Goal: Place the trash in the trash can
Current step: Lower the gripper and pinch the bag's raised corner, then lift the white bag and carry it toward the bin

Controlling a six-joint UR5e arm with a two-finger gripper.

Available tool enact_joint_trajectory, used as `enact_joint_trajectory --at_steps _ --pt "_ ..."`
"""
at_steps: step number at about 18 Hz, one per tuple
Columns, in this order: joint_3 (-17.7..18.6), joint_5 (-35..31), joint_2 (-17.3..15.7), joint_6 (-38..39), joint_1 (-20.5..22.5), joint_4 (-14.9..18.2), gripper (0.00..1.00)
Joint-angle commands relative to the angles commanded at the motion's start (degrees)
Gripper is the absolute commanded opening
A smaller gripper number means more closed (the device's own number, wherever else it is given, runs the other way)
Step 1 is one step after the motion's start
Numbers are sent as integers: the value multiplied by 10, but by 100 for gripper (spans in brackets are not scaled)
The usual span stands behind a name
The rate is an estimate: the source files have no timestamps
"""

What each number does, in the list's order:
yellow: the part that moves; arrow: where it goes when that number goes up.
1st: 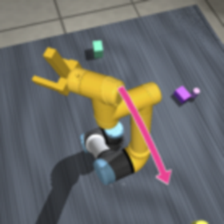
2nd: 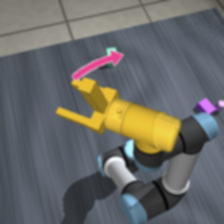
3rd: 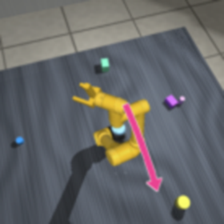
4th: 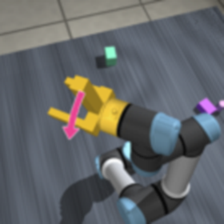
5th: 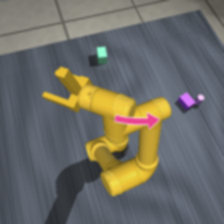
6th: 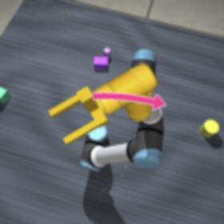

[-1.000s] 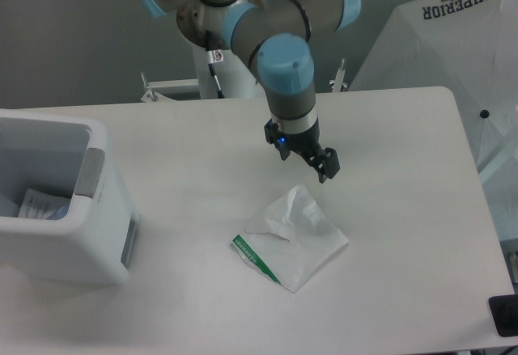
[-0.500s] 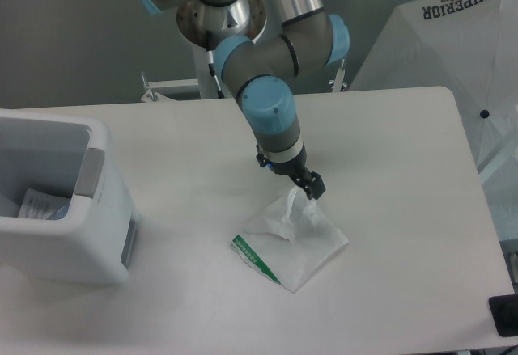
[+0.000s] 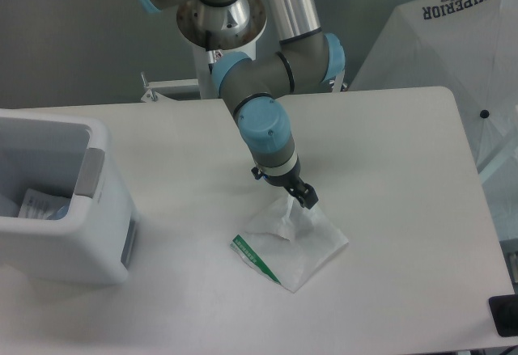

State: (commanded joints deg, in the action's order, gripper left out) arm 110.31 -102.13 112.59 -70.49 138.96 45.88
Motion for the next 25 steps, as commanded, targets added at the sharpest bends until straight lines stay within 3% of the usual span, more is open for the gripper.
enact_joint_trajectory --at_steps 4,10,11,12,16,17,25 --pt "-18 -1 28 3 -2 -16 100" --pt "-26 -1 37 0 -4 -26 99" --pt "-28 -1 37 0 -4 -26 92" --pt "-28 -1 36 0 -4 -26 76" --pt "-32 -1 33 2 -4 -25 4" --pt "-33 -2 33 4 -4 -25 0" --pt "-47 -32 35 54 -5 -23 0"
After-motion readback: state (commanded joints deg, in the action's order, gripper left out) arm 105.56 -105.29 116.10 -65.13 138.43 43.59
